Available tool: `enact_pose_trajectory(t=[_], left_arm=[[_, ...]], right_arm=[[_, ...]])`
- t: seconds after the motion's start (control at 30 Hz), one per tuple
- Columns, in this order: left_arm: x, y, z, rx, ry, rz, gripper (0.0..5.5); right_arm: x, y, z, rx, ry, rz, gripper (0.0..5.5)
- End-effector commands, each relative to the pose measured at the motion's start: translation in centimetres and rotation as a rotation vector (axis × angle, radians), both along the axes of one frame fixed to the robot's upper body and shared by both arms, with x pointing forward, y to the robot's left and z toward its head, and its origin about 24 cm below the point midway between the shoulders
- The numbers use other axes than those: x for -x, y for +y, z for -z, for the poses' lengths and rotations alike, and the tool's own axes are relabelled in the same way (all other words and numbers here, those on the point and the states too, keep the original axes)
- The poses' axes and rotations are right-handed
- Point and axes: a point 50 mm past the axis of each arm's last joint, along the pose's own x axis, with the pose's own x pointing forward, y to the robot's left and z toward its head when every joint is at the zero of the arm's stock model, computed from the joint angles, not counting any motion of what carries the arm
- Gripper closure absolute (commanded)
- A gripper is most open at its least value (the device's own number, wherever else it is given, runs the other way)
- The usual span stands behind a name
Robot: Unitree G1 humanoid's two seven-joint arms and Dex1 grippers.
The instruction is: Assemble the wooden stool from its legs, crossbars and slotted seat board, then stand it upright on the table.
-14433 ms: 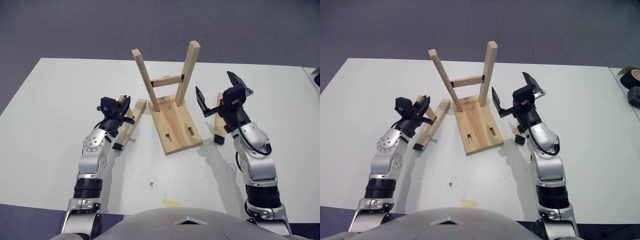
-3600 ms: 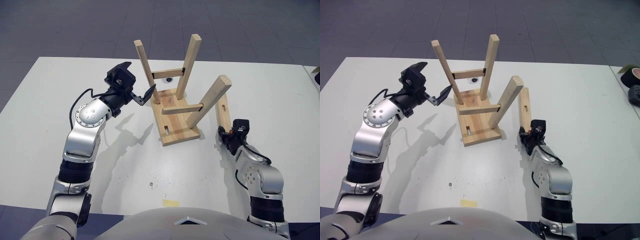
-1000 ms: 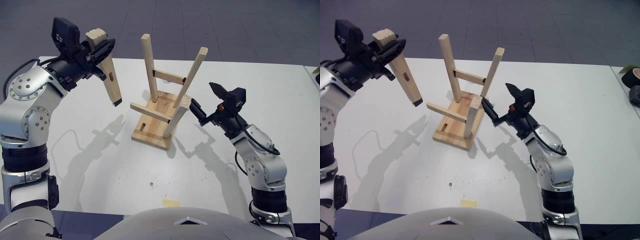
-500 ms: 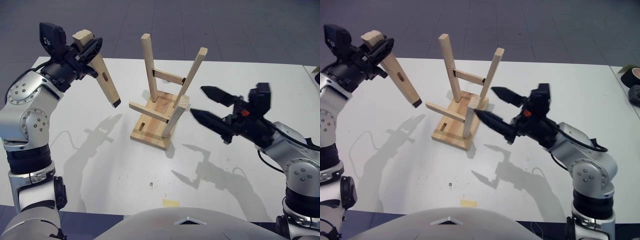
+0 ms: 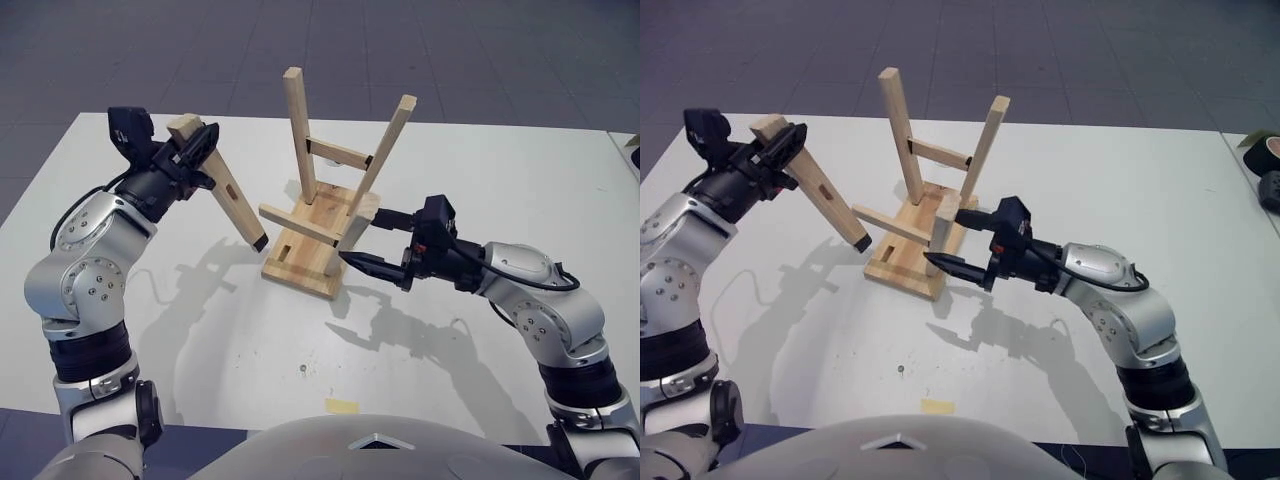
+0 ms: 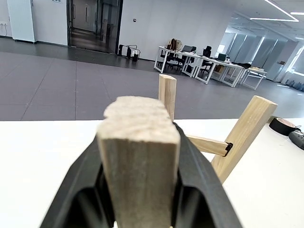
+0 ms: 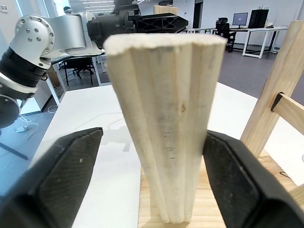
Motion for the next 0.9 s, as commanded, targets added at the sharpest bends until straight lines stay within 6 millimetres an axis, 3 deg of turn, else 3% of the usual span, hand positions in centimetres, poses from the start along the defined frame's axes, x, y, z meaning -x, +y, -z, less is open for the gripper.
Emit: enact_pose_trajectory(t=[0.03,0.17,0.37,0.53,0.9], left_arm=[[0.3,-0.1,0.1,0.028,0.017,-0.01,4.46],[0.0,-0.1,-1.1,0.072,-0.022,-0.016,4.46],[-0.1,-1.0,-3.0,0.16,-0.093,0.028,4.46],[0.3,-1.7,-0.9,0.07,-0.006,0.036,4.46],[0.6,-0.6,1.8,0.03,0.085,-0.072,4.46]], right_arm=[[0.5,0.6,0.4,-0.023,0.001,0.018,2.62],[1.0,1.0,0.9,-0.032,0.009,0.042,3.26],[0.9,1.2,1.1,-0.034,0.0,0.079,3.28],[0.6,0.8,1.2,-0.04,-0.012,0.128,3.3],[-0.1,-0.4,1.1,-0.005,-0.051,0.183,3.38]])
